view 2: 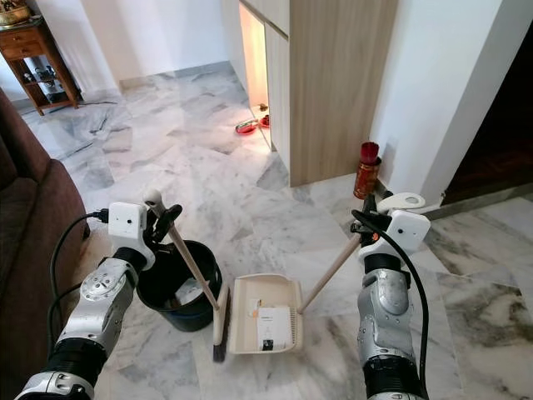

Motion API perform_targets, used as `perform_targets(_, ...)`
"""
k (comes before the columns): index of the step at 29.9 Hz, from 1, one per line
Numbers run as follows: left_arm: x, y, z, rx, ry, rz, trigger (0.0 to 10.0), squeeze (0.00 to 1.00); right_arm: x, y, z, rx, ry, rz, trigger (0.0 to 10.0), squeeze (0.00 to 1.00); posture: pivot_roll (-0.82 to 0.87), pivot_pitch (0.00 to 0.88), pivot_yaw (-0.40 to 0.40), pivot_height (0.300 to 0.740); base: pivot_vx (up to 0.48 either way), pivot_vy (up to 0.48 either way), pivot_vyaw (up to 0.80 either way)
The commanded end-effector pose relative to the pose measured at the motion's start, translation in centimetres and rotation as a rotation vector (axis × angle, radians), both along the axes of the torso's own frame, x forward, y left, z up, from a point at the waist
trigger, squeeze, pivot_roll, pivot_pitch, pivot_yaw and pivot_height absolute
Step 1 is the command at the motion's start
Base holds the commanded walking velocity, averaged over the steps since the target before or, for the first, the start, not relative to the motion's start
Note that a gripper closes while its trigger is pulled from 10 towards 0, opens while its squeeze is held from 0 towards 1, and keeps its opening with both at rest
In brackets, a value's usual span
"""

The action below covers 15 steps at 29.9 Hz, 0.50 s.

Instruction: Sweep floor

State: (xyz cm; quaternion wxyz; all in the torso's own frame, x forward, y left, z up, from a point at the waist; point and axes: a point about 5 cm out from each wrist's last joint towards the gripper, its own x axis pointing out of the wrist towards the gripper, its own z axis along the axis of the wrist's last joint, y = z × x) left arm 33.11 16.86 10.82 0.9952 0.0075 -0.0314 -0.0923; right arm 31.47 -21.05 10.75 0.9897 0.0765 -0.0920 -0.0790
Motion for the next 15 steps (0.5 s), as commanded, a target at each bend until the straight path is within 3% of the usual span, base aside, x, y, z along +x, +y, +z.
perform_targets(1, 0.19, 0.18, 1.37, 0.012, -0.065, 0.006, 10.0, 0.0, 0.32, 0.25, 0.75, 0.015, -0.039, 0.003, 10.0, 0.0, -0.07, 0.0, 0.094, 0.74, 0.0, 0.0, 0.0)
perform_targets(15, 0.27, 0.02, 1.51, 0.0, -0.073, 0.0, 10.0, 0.0, 0.42, 0.15, 0.83, 0.001, -0.04, 0.003, 10.0, 0.0, -0.07, 0.0, 0.092, 0.74, 0.0, 0.0, 0.0)
